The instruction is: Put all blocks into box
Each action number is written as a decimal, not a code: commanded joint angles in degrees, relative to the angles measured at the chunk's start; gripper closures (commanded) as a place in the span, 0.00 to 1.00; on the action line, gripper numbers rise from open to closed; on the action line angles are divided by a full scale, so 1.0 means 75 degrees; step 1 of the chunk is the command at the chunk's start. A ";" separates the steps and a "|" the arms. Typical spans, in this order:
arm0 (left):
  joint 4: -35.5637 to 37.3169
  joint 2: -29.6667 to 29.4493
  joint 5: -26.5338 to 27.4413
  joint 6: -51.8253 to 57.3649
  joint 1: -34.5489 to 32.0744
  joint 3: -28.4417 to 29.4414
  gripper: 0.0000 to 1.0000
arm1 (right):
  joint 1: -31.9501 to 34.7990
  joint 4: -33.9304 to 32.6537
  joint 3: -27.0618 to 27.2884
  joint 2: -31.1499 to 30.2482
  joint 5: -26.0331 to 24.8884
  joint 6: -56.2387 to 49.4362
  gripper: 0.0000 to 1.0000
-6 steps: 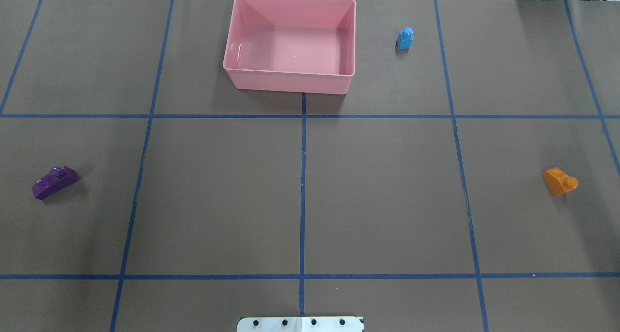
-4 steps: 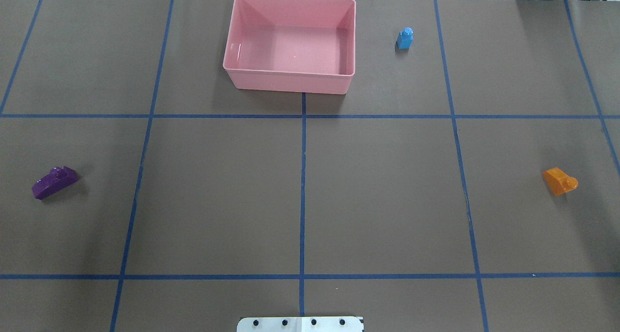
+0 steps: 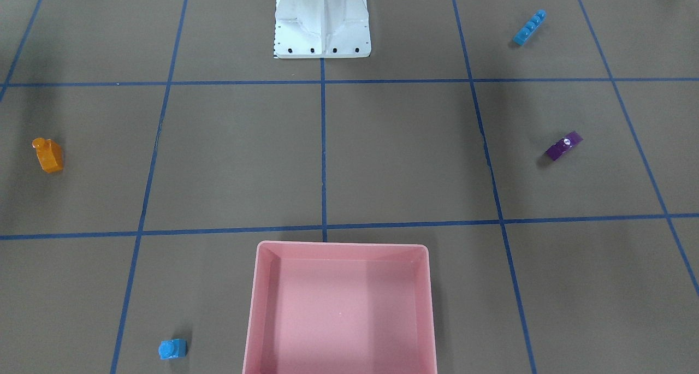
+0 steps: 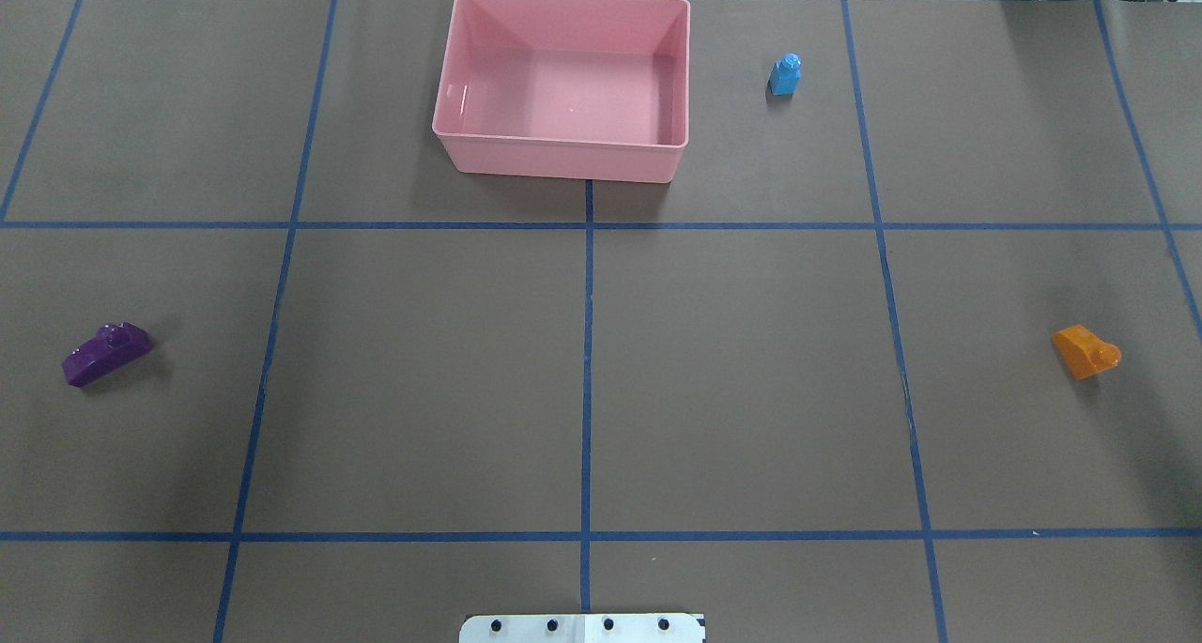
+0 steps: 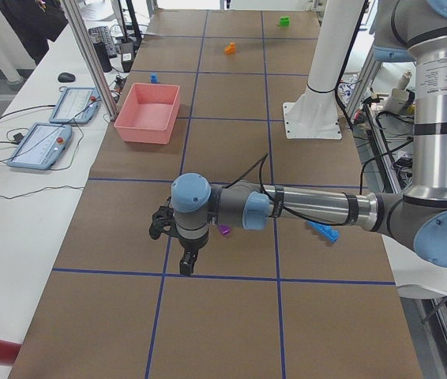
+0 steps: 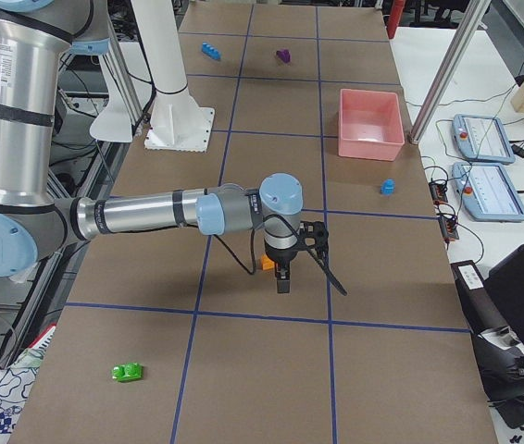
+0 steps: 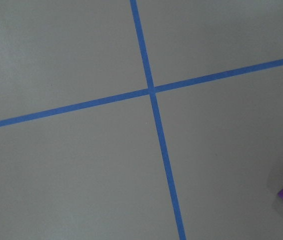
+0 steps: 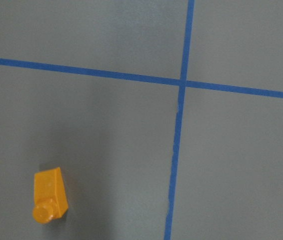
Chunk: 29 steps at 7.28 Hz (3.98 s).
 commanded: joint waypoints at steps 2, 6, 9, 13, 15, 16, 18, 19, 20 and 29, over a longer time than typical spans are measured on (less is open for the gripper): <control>-0.1039 -0.0562 -0.0010 -0.0006 0.0205 0.0444 0.00 | -0.0892 0.0023 -0.0022 0.0553 -0.0014 0.0934 0.00; -0.2553 -0.0598 0.0200 -0.1506 0.2780 0.0268 0.00 | -0.1152 0.0011 -0.0034 0.0871 -0.0014 0.0996 0.00; -0.3831 -0.0177 0.1077 -0.1470 0.3941 0.0268 0.00 | -0.1163 0.0011 -0.0022 0.0871 -0.0014 0.1124 0.00; -0.4360 0.0327 0.1420 -0.1447 0.4787 0.0198 0.00 | -0.1163 0.0011 -0.0022 0.0871 -0.0025 0.1148 0.00; -0.4502 0.0516 0.1408 -0.1459 0.4998 0.0210 0.00 | -0.1152 0.0011 -0.0022 0.0859 -0.0025 0.1160 0.00; -0.4491 0.0516 0.1408 -0.1470 0.5022 0.0221 0.01 | -0.1163 0.0011 -0.0022 0.0859 -0.0025 0.1160 0.00; -0.4491 0.0505 0.1408 -0.1482 0.5034 0.0233 0.37 | -0.1163 0.0011 -0.0022 0.0859 -0.0025 0.1160 0.00; -0.4491 0.0493 0.1408 -0.1482 0.5046 0.0256 0.40 | -0.1152 0.0011 -0.0034 0.0859 -0.0025 0.1160 0.00; -0.4491 0.0493 0.1408 -0.1482 0.5058 0.0303 0.40 | -0.1152 0.0011 -0.0022 0.0859 -0.0025 0.1160 0.00; -0.1382 -0.1421 0.0201 -0.4380 0.4800 -0.1148 1.00 | -0.1327 0.0562 -0.0150 0.1186 0.0010 0.1183 0.00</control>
